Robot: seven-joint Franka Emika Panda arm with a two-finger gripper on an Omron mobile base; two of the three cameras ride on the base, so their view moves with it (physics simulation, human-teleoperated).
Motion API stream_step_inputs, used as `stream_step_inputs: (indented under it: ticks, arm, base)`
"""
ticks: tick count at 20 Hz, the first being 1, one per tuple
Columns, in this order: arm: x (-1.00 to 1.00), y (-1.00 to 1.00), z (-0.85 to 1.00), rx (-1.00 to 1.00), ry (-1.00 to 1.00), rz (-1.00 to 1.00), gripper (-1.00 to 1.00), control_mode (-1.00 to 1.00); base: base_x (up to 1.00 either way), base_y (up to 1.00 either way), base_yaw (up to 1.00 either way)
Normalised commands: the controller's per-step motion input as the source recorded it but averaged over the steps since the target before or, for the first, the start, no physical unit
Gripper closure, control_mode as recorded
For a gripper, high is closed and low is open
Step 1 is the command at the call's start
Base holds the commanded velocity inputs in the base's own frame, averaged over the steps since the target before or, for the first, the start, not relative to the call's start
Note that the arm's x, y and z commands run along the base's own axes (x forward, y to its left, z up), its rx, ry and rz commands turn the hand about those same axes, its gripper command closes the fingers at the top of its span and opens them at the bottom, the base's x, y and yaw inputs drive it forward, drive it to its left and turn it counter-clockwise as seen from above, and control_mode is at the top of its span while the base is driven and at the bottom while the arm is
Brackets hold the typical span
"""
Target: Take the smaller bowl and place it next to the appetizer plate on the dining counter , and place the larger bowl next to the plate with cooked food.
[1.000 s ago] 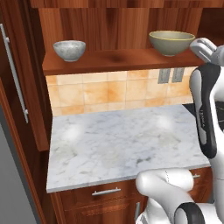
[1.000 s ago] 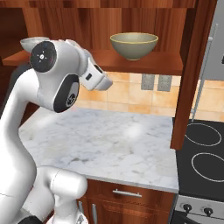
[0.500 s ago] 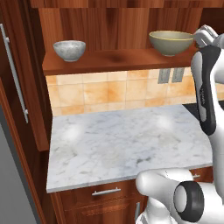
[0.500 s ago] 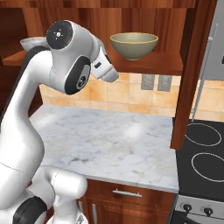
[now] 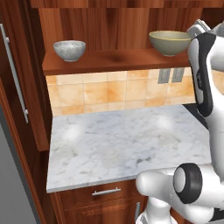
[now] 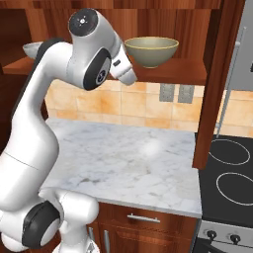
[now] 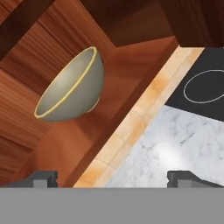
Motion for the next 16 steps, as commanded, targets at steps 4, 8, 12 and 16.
stream_step_inputs:
  ticks: [4,8,12,16]
  arm:
    - [0.51,0.0,-0.02,0.0,0.0,0.02,-1.0,-1.0]
    - [0.61,0.0,-0.04,0.0,0.0,0.0,-1.0,-1.0]
    - [0.57,-0.03,-0.03,0.0,0.0,0.0,-1.0,-1.0]
    - [0.53,-0.05,0.0,0.0,0.01,0.0,-1.0,-1.0]
  base:
    - [0.0,0.0,0.0]
    - [0.0,0.0,0.0]
    - [0.0,0.0,0.0]
    - [0.0,0.0,0.0]
